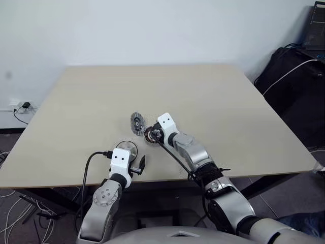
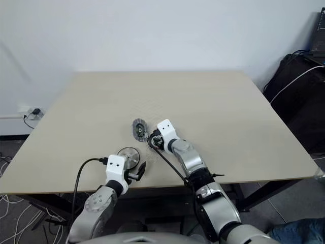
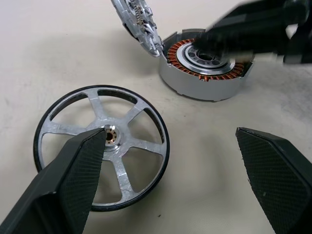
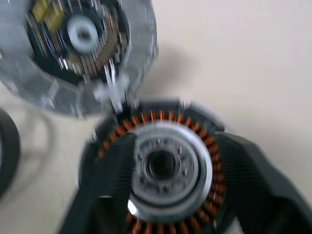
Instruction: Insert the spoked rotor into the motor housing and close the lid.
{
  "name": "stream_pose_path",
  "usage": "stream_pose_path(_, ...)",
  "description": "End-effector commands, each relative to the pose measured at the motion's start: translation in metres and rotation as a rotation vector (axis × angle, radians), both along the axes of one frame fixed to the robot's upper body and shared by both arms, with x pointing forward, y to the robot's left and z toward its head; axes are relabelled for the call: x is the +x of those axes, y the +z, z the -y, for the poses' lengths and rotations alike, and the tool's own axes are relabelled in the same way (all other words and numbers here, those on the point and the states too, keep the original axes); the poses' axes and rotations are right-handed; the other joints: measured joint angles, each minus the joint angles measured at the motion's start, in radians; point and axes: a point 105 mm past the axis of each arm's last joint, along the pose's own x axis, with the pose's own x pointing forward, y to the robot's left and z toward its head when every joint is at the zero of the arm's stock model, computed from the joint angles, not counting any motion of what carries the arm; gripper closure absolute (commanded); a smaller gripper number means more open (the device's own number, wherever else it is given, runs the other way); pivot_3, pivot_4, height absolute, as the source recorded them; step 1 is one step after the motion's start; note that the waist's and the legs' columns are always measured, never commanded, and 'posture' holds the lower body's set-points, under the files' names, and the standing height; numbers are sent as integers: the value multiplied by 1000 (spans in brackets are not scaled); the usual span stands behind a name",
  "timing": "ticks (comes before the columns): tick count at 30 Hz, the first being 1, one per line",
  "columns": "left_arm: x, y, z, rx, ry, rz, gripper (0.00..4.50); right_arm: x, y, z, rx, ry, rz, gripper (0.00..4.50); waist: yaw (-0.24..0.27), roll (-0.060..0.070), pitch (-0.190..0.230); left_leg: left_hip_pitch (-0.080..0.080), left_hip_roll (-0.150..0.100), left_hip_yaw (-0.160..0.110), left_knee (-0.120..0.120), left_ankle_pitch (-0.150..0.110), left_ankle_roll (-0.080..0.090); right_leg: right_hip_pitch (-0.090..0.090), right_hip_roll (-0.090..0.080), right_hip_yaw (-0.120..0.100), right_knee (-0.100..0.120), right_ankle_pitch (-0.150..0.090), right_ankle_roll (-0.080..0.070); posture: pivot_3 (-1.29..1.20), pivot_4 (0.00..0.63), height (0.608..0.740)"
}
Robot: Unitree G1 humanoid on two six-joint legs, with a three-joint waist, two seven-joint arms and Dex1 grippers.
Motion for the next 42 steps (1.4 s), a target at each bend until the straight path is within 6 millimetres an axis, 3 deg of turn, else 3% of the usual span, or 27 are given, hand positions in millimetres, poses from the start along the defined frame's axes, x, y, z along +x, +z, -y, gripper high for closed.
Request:
stream_pose_path(1, 4, 12, 2, -15, -5, 52, 0, 8, 27, -1, 47, -13, 82, 2837, 0, 0, 0, 0, 0, 0, 0, 0, 0, 0, 0, 0, 0, 0, 0, 0, 0, 740)
stream_pose_path(6, 4, 11, 4, -18, -14, 49, 0, 6, 28, -2, 6, -14, 100, 4449, 1, 0, 0, 0, 0, 0, 0, 0, 0, 0, 0, 0, 0, 0, 0, 0, 0, 740)
stream_pose_path(20, 4, 11, 4, -17, -5, 49, 0, -2, 13, -8, -87, 51, 37, 4481, 0, 0, 0, 0, 0, 0, 0, 0, 0, 0, 0, 0, 0, 0, 0, 0, 0, 740)
stream_pose_path(42, 5, 11, 1, -19, 8, 52, 0, 8, 3, 5, -116, -12, 7, 4481, 1, 0, 0, 0, 0, 0, 0, 0, 0, 0, 0, 0, 0, 0, 0, 0, 0, 740)
